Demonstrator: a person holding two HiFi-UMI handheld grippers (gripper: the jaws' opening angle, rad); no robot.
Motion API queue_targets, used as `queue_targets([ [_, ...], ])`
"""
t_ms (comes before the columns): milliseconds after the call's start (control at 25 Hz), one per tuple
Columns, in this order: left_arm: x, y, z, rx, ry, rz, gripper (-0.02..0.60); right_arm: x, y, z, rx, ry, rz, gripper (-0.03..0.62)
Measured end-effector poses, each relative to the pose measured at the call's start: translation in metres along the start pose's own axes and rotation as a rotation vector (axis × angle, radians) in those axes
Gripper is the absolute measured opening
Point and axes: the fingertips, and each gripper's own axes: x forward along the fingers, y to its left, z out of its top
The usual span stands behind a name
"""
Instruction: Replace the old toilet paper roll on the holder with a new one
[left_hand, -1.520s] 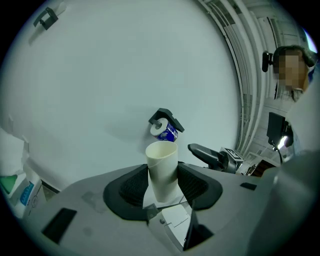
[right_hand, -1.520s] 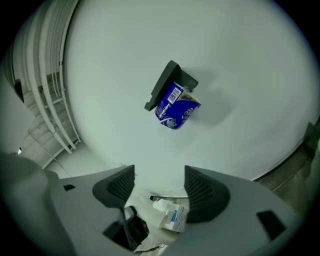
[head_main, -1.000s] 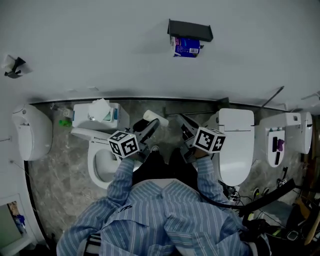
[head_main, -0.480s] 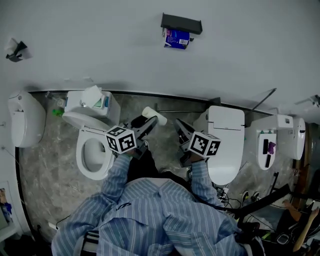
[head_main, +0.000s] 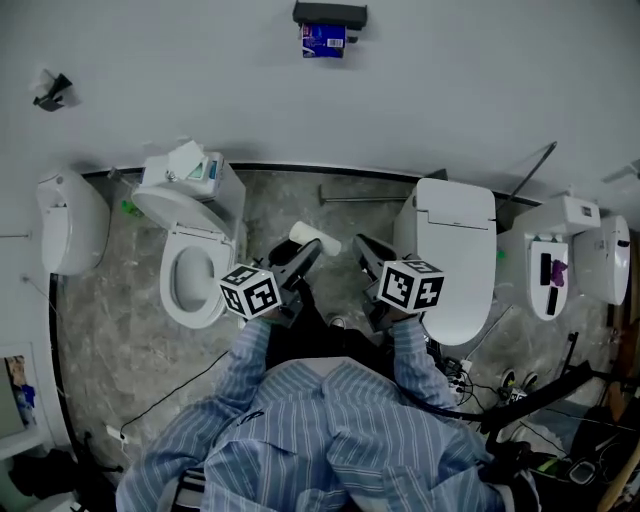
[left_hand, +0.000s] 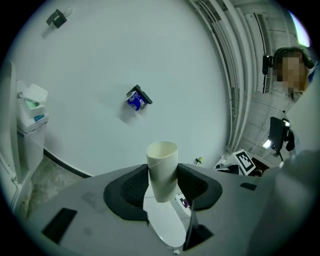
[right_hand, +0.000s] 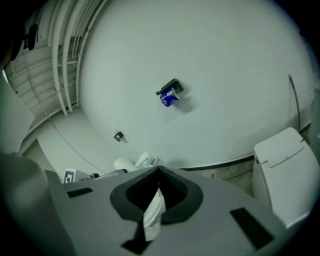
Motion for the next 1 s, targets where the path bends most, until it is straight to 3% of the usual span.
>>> queue_targets([
  [400,-0.070,-0.036,-0.027,0.043,-0.053,0.090,0.183,-0.025,0.039,-0.053,0.013,0.031,0.111,0.006],
  [1000,-0.133,-0.050,-0.025,0.088,-0.020,0.009,0.183,-0.026,0.094,-0.080,0.019,-0.005,0.047,0.006],
])
